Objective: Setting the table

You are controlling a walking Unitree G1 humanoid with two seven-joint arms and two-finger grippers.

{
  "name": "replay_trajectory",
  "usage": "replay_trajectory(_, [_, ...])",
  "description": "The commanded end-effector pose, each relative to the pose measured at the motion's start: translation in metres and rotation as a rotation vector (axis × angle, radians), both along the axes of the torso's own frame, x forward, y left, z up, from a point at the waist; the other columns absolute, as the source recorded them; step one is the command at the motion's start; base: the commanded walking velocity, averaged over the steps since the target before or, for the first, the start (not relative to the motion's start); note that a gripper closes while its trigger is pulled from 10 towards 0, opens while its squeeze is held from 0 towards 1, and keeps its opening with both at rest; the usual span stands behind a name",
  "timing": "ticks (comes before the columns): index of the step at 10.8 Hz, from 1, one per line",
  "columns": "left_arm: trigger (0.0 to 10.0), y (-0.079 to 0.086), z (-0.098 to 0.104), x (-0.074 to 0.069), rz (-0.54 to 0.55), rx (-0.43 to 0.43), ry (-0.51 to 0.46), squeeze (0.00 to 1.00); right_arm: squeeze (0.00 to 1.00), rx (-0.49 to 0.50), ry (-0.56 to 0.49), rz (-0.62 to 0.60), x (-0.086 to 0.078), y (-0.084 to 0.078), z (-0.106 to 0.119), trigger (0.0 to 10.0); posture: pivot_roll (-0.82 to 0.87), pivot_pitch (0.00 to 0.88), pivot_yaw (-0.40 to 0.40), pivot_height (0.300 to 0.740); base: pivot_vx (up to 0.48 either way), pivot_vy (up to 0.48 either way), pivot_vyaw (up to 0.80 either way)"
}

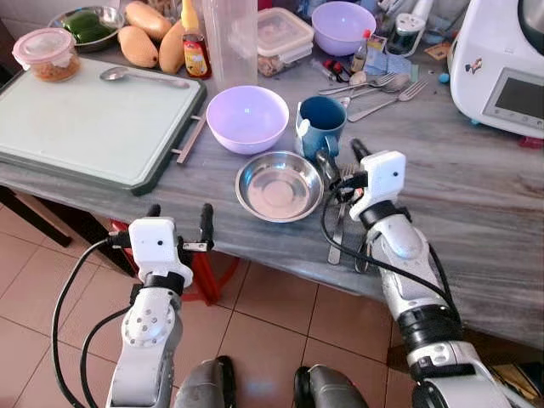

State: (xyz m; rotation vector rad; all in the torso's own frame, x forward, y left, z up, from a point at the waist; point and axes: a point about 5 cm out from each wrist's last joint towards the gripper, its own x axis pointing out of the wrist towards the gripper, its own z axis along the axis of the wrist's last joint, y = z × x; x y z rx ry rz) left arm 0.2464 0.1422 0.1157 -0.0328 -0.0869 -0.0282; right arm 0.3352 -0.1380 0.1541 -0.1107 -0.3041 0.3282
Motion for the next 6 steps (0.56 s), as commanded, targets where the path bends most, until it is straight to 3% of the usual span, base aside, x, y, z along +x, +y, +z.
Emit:
replay_trajectory(1, [10.0, 0.000, -0.002, 0.000, 0.006, 0.003, 0.005, 0.00, 1.00, -0.012, -0.033, -0.002, -0.003, 0.000, 0.006, 10.0, -0.01, 0.173, -0.007, 0.740, 0.000, 0.000, 0.00])
replay_trajectory(4, [10.0, 0.011, -0.012, 0.000, 0.106, 0.039, 0.061, 0.00, 1.00, -0.019, -0.083, -0.053, -0.023, -0.002, 0.016, 10.0, -0.01, 0.148, -0.017, 0.740, 0.000, 0.000, 0.00])
replay_trajectory(6, [10.0, 0.014, -0.015, 0.003, 0.148, 0.067, 0.081, 0.00, 1.00, -0.043, -0.123, -0.117, -0.045, -0.004, 0.020, 10.0, -0.02, 0.145, -0.015, 0.740, 0.000, 0.000, 0.80])
